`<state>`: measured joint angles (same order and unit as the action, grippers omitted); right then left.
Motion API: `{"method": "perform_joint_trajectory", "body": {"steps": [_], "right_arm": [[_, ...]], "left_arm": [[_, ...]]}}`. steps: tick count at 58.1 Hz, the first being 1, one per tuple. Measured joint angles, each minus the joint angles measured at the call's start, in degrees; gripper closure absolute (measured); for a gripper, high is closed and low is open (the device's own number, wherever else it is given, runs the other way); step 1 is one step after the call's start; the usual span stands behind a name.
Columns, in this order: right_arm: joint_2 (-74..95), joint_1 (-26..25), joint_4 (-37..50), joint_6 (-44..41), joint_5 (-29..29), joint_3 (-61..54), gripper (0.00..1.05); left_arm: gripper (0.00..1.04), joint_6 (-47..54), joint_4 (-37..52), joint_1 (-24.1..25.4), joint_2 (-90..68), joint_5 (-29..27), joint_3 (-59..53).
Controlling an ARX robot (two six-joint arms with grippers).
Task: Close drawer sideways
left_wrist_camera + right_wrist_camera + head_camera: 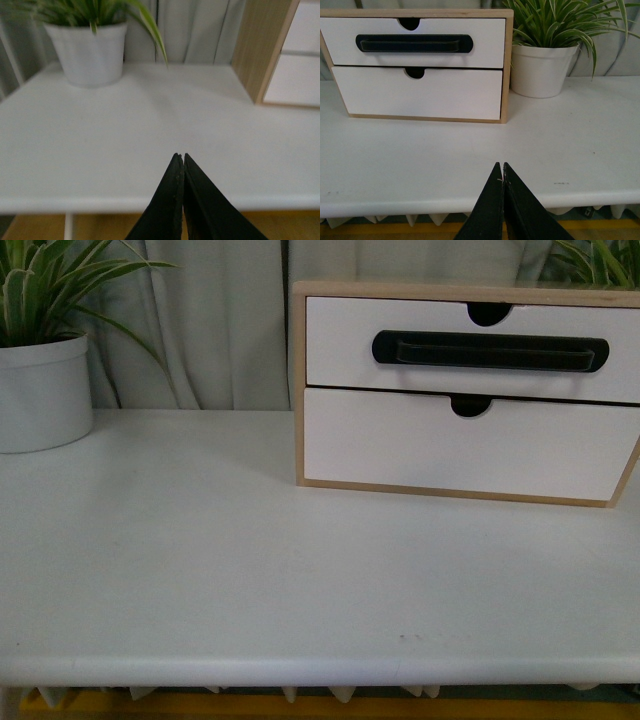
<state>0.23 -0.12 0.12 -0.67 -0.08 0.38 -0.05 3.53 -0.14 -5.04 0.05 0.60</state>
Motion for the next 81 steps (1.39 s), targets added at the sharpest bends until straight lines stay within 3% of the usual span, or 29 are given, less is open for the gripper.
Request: {"method": "perform_joint_trajectory", "body": {"steps": [13,17,31,40,45,81], "right_arm": [[0.0,0.0,0.0,0.0,0.0,0.0,1.04],[0.0,0.0,0.0,-0.1,0.0,0.0,1.03],[0.0,0.0,0.0,0.0,0.0,0.0,0.45],[0.0,0.0,0.0,0.0,0.0,0.0,0.18],[0.0,0.0,0.0,0.1,0.0,0.0,0.07],[0.0,0.0,0.0,0.1,0.0,0.0,0.09]], "left_arm": [[1.01,0.0,-3.5,0.0,4.8,0.0,0.0],[0.89,-0.1,-3.5,0.0,4.8,-0.1,0.0],[0.3,-0.1,-3.5,0.0,4.8,-0.1,0.0],[0.05,0.0,-3.5,0.0,4.8,-0.1,0.0],[0.07,0.0,-3.5,0.0,4.8,-0.1,0.0],[0.06,0.0,-3.5,0.0,4.8,-0.1,0.0]]}}
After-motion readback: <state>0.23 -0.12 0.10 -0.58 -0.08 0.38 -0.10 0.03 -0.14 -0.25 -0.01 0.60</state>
